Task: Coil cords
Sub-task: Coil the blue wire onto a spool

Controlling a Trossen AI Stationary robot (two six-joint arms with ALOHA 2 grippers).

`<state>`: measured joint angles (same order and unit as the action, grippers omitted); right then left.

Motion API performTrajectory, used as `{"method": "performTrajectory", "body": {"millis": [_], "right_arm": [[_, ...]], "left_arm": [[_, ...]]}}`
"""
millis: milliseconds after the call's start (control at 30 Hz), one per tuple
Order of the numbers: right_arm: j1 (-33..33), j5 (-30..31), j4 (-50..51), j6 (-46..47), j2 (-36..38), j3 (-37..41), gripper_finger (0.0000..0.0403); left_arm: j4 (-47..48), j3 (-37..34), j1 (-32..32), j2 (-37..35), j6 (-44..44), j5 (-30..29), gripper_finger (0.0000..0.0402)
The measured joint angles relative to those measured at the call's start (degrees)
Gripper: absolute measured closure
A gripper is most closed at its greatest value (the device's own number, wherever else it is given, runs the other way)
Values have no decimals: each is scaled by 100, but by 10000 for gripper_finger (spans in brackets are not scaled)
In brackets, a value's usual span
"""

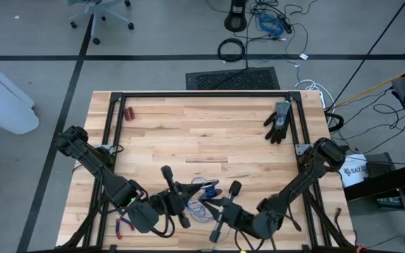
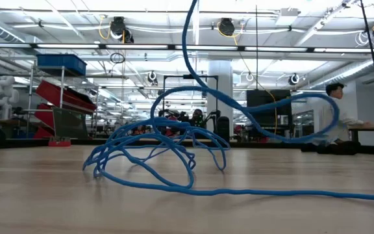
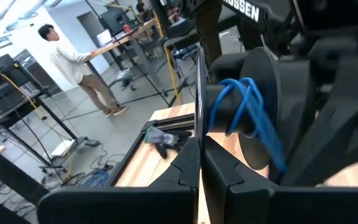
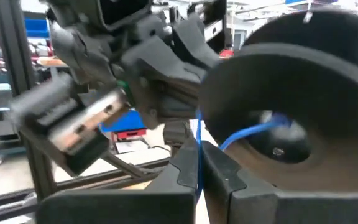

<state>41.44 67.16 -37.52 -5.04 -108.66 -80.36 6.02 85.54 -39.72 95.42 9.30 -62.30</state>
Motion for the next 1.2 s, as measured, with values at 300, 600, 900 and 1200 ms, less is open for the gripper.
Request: {"method": "performTrajectory", "body": {"millis": [300, 600, 900, 1200], "right_arm": [[-45, 47, 379, 199, 0, 0, 397], [-47, 351, 1235, 759, 0, -4, 396], [116, 613, 1311, 756, -2, -4, 362], [276, 939, 2945, 2437, -2, -2, 311]], "left_arm": [[-166, 0, 0, 1, -2, 218, 395], [-173, -7, -130, -98, -155, 377, 395], [-172, -2, -205, -195, -297, 511, 395], [-164, -2, -286, -197, -303, 641, 395]]}}
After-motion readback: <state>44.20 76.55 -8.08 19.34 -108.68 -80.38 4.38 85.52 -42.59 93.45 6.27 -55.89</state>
